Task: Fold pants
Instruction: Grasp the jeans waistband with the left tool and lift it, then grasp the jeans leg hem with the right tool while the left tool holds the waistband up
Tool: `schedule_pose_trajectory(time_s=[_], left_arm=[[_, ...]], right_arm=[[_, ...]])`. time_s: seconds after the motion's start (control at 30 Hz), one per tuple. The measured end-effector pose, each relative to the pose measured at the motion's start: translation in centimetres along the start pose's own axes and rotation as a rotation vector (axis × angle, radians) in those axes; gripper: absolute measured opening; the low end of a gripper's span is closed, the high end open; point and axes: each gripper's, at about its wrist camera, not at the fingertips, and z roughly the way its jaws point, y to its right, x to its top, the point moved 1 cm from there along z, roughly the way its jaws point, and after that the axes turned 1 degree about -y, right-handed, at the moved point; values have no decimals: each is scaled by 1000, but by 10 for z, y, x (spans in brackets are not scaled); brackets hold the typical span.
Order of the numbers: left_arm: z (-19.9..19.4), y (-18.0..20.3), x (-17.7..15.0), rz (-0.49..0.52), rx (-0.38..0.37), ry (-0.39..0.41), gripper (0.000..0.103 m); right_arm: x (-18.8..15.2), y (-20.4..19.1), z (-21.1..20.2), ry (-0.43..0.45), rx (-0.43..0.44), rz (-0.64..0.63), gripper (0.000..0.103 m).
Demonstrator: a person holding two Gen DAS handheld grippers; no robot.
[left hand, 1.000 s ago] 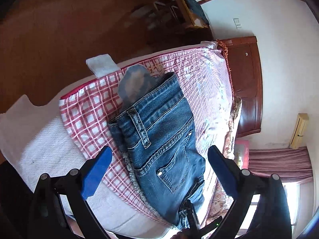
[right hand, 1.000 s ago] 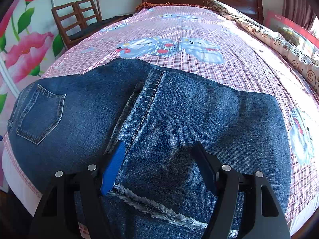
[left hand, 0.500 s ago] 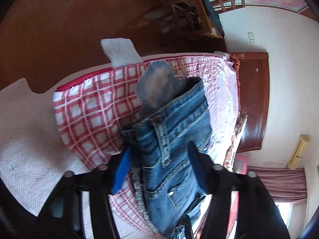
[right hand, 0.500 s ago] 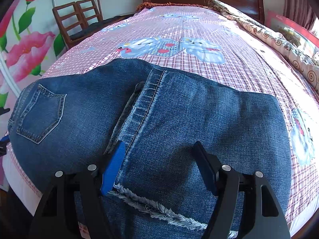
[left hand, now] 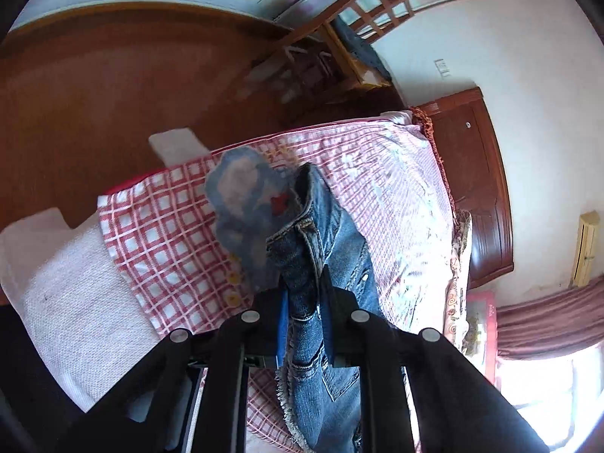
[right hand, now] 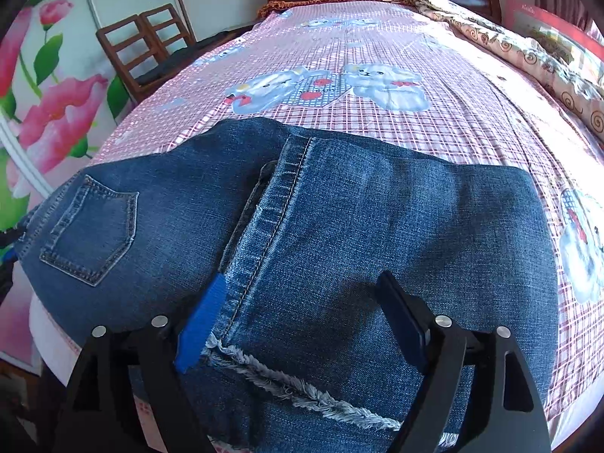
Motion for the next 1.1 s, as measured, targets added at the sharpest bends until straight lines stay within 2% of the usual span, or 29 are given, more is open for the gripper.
schedule_pose_trajectory(time_s=[0.13,0.23,0.37,0.5,0.63,0.8,0.93,1.03,1.1], left_arm=[[-18,63,-17,238,-37,51,13],[-26,110,-42,412,-84,67,13],[-28,167,-87,625,-166,41,12],[-24,205,-144,796,-231,-35,12],[-7,223,-202,942,-250,-122,12],[16,219,-265,1089,-239,-253,12],[39,202,-310,1216,-164,-323,13],[54,191,-330,1302,-119,-363,19],[48,192,-341,1348,-155,-388,34]], right_arm=[[-7,25,-25,34,112,163,85],[-17,48,-45,58,156,255,85],[-29,84,-71,89,184,364,85],[-37,118,-96,132,182,444,85],[-42,146,-114,175,178,504,85],[-51,166,-123,196,186,547,85],[-61,179,-123,206,210,601,85],[-65,187,-122,210,239,641,85],[-65,191,-118,208,282,672,85]])
